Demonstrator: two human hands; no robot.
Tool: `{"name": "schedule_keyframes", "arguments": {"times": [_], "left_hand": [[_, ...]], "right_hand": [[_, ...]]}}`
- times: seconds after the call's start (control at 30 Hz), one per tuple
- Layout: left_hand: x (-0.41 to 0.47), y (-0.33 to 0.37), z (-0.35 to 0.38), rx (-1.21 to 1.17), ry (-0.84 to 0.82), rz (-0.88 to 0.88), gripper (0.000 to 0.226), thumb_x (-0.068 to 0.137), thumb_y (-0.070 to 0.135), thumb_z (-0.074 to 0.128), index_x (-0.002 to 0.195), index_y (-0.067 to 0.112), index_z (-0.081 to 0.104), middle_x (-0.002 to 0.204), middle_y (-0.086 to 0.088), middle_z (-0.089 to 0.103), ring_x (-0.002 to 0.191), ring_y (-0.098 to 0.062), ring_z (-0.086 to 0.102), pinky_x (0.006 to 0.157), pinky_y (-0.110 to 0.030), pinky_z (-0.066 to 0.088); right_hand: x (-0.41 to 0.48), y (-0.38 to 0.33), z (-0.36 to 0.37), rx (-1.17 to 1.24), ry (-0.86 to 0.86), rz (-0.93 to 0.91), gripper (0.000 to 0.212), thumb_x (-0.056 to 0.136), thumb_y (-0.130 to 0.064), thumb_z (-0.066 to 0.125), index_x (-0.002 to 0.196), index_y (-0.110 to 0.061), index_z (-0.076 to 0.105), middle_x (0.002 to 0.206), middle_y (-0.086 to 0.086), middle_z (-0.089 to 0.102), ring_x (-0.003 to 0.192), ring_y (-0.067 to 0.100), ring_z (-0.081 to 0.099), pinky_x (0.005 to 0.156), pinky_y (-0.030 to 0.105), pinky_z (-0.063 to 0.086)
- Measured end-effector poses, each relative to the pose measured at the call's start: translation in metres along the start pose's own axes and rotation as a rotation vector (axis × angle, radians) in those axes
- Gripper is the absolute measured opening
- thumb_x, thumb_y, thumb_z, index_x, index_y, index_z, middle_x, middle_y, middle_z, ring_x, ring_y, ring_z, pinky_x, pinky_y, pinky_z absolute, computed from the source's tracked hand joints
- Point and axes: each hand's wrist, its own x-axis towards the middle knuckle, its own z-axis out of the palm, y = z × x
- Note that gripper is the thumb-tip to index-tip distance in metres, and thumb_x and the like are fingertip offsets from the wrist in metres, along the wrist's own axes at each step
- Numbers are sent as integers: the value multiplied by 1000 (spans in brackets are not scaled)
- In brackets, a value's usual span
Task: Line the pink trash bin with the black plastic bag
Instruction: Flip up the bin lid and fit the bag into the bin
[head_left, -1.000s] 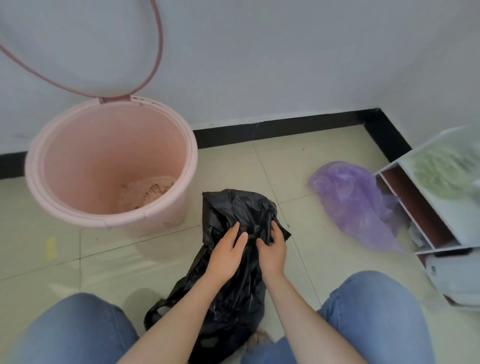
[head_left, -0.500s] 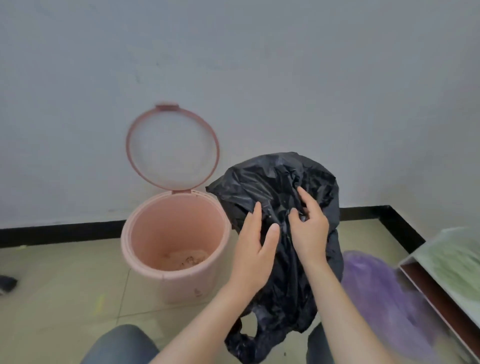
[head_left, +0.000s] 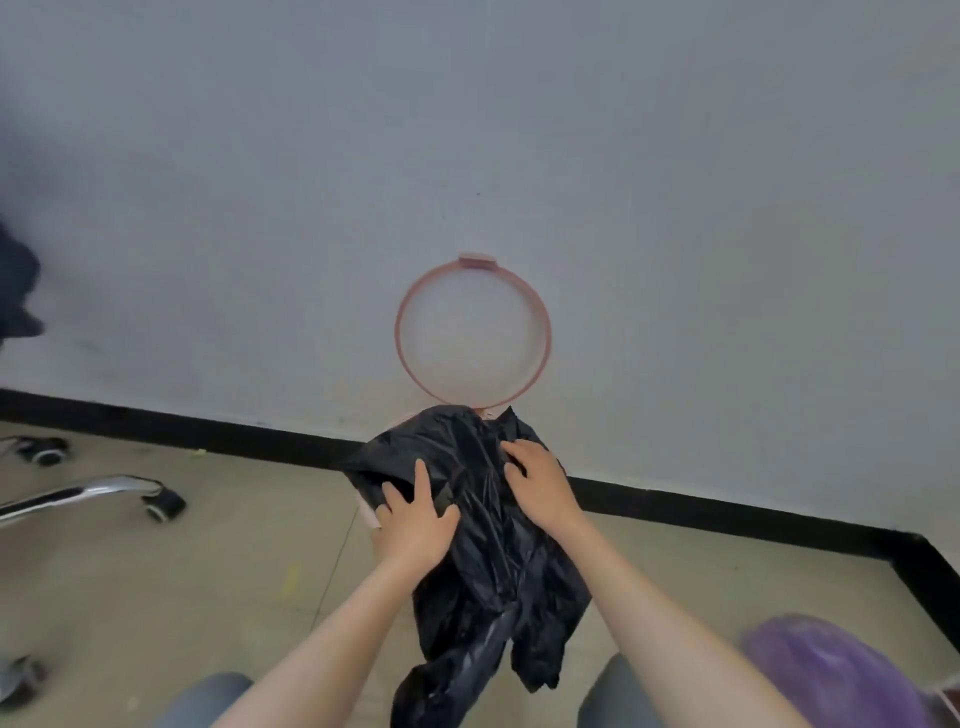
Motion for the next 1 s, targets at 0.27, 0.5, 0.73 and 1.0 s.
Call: {"name": "schedule_keyframes", "arguments": {"times": [0.27, 0.5, 0.73, 1.0], "left_hand": [[-1, -22, -3, 37, 73, 126, 68, 91, 55, 28, 143, 32, -8, 155, -17, -11, 143, -36, -4, 115, -49, 15], [1, -40, -16, 0, 15, 157, 66, 89, 58, 27, 143, 36, -6, 155, -13, -16, 143, -34, -11, 116, -48, 7], [13, -49, -19, 70, -11, 266, 64, 89, 60, 26, 141, 40, -6, 155, -11, -19, 143, -33, -14, 118, -45, 4], [39, -62, 8, 365, -166, 232, 63, 87, 63, 22, 142, 42, 0, 156, -14, -10, 142, -37, -11, 117, -48, 2]], "right_hand": [[8, 20, -4, -233, -11, 167, 53, 95, -46, 35, 143, -26, 22, 154, 12, 19, 142, 30, 13, 113, 46, 22], [12, 1, 16, -294, -114, 159, 59, 92, -57, 28, 144, -36, 8, 158, 5, 5, 144, 31, 3, 115, 54, 14], [37, 4, 48, -548, -289, 161, 63, 91, -55, 34, 144, -38, 5, 158, 1, -5, 143, 35, -8, 113, 60, 2], [50, 19, 57, -516, -411, 91, 40, 93, -39, 43, 129, -24, 48, 152, 2, 29, 138, 26, 26, 110, 50, 28]]}}
